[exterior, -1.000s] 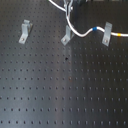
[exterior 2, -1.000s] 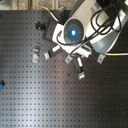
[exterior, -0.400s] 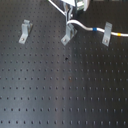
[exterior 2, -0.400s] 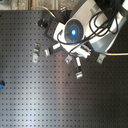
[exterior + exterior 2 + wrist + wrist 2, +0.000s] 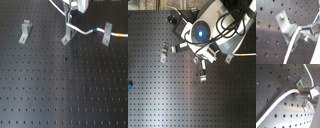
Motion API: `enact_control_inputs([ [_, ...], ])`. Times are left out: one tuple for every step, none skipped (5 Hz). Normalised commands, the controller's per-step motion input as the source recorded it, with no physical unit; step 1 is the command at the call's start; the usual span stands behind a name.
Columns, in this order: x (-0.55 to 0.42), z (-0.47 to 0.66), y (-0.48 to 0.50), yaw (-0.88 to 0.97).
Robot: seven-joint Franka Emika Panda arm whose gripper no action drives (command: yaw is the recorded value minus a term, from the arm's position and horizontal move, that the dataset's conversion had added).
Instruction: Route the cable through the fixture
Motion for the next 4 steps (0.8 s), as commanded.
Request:
enact_control_inputs([
  [-0.236,0.19,-0.045,0.09],
  [-0.257,0.00,0.150,0.00],
  [0.000,-0.03,0.000,0.10],
  [0.008,-0.01,-0.007,0.02],
])
